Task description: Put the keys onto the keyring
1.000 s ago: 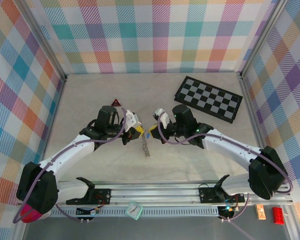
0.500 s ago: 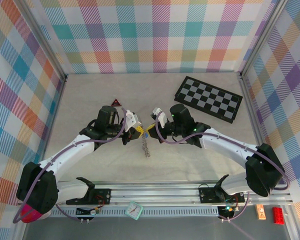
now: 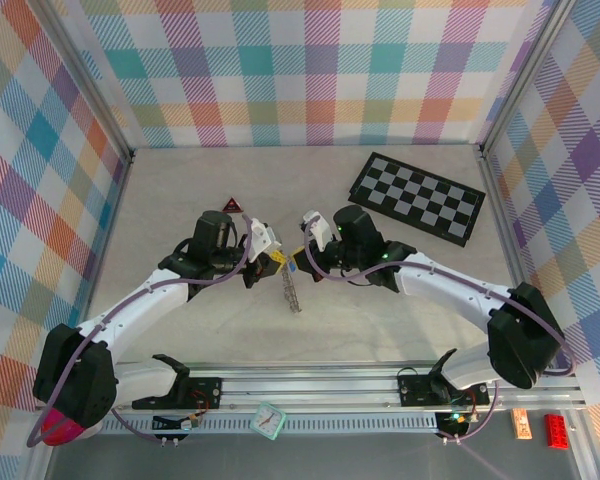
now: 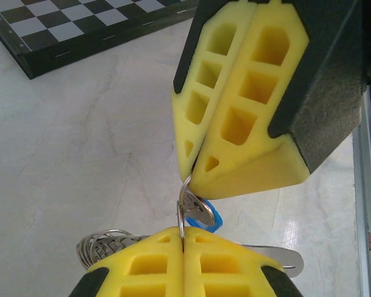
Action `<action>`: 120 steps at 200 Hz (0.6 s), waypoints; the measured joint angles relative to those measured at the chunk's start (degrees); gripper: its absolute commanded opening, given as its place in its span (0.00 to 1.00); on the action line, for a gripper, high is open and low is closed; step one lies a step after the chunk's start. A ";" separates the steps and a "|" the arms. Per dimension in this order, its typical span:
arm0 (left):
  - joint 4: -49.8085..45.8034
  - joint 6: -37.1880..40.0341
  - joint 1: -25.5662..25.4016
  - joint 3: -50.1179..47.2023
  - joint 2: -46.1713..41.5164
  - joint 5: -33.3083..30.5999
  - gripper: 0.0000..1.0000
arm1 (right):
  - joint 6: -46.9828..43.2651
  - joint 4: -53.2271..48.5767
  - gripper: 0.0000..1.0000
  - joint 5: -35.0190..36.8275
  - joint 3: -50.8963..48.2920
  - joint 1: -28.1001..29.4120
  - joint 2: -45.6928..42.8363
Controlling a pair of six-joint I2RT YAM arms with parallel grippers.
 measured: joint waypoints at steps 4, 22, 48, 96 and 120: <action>0.11 0.00 0.00 0.00 -0.02 -0.07 0.00 | 0.28 -0.09 0.00 0.00 0.07 0.00 0.15; 0.94 0.02 0.00 -0.07 -0.33 -0.11 0.00 | 1.14 -0.57 0.00 0.26 0.15 0.07 0.83; 1.18 0.02 -0.02 -0.20 -0.79 -0.50 0.00 | 2.60 -0.66 0.00 0.26 0.22 0.09 1.25; 2.60 0.02 -0.07 -0.96 -1.20 -0.48 0.00 | 4.87 -0.90 0.30 0.15 0.28 -0.04 1.40; 3.23 0.00 -0.20 -1.36 -1.81 -0.46 0.00 | 5.09 -0.81 0.42 -0.79 0.24 -0.81 1.29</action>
